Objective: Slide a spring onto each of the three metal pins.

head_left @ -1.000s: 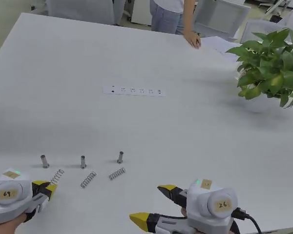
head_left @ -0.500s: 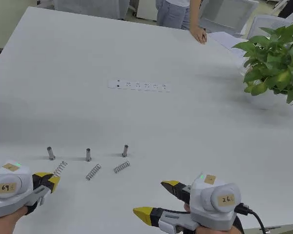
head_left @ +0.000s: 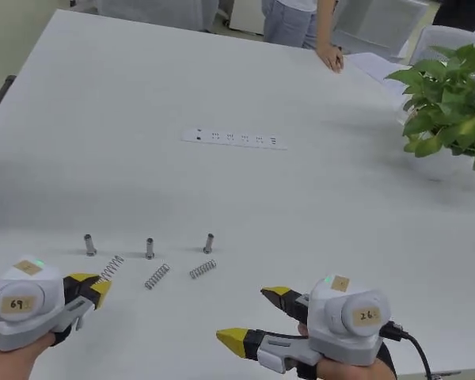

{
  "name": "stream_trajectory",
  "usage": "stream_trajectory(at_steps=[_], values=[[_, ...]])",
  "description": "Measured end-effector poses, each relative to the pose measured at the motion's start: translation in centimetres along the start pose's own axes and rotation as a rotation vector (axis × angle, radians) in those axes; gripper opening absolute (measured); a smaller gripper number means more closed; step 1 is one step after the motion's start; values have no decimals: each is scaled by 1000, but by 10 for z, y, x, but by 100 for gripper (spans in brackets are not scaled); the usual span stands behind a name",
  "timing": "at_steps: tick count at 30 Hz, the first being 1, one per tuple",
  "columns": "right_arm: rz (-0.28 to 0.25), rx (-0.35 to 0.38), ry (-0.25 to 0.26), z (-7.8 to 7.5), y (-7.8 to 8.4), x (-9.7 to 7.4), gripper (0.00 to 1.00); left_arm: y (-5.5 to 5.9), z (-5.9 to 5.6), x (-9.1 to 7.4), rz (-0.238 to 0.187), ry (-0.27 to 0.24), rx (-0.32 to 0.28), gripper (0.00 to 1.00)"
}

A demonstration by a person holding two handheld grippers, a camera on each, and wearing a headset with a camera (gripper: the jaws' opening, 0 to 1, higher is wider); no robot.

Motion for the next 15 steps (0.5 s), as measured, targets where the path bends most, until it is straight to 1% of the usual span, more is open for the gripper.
stream_trajectory(at_steps=[5, 8, 10, 13, 15], values=[[3, -7, -3, 0, -1, 1, 61, -6, -8, -3, -12, 17, 16, 2], [3, -8, -7, 1, -2, 2, 60, -6, -8, -1, -20, 27, 25, 2], [0, -9, -11, 1, -4, 3, 60, -9, -9, -1, -28, 33, 29, 2], [-3, -10, -15, 4, -6, 5, 60, -12, -15, -2, -33, 45, 40, 2], [-1, -11, -18, 5, -6, 7, 60, -12, -18, -2, -35, 56, 51, 2]])
Point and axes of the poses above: the centre of the closed fingertips' face, and the gripper's own axes: x roughly forward along the fingers, z roughly to its left, y roughly out of its underside, the point moved 1 cm from there along -x, roughly backward along the fingers, and after that the axes turned 3 degrees about z, right-handed, at the moved point
